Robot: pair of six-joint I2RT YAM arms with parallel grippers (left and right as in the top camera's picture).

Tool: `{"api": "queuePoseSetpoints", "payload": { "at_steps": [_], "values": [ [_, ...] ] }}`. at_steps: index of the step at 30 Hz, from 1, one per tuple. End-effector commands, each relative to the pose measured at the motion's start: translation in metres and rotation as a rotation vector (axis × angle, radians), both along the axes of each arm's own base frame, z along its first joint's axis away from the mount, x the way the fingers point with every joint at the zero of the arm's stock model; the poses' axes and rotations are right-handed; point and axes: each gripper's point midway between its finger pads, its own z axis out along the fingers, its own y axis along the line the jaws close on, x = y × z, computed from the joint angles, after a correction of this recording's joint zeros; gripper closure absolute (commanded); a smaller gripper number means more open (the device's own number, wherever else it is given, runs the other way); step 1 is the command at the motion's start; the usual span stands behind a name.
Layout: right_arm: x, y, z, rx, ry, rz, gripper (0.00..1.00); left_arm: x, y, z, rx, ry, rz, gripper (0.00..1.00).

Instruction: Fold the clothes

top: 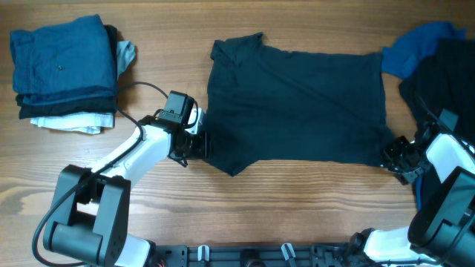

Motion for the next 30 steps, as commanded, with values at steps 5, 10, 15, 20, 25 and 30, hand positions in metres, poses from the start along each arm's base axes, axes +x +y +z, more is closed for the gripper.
{"api": "queuePoseSetpoints", "payload": {
  "at_steps": [5, 10, 15, 20, 25, 30],
  "values": [
    [-0.013, 0.033, -0.03, 0.155, 0.006, -0.005, 0.61, -0.018, 0.004, -0.018, 0.02, 0.084, 0.008, 0.39],
    [-0.014, 0.038, -0.032, 0.184, 0.006, 0.002, 0.34, -0.018, 0.004, -0.018, 0.02, 0.083, 0.008, 0.39],
    [-0.021, 0.042, -0.037, 0.192, 0.018, 0.001, 0.4, -0.017, 0.003, -0.018, 0.018, 0.077, 0.008, 0.39],
    [-0.023, 0.045, -0.043, 0.19, 0.008, 0.002, 0.76, -0.02, 0.004, -0.018, 0.022, 0.093, 0.008, 0.38],
    [-0.02, 0.044, -0.042, 0.189, -0.005, 0.003, 0.86, -0.021, 0.005, -0.018, 0.024, 0.096, 0.008, 0.37],
    [-0.009, 0.041, -0.04, 0.185, -0.043, 0.003, 0.96, -0.017, 0.008, -0.018, 0.032, 0.085, 0.018, 0.35]
  ]
}}
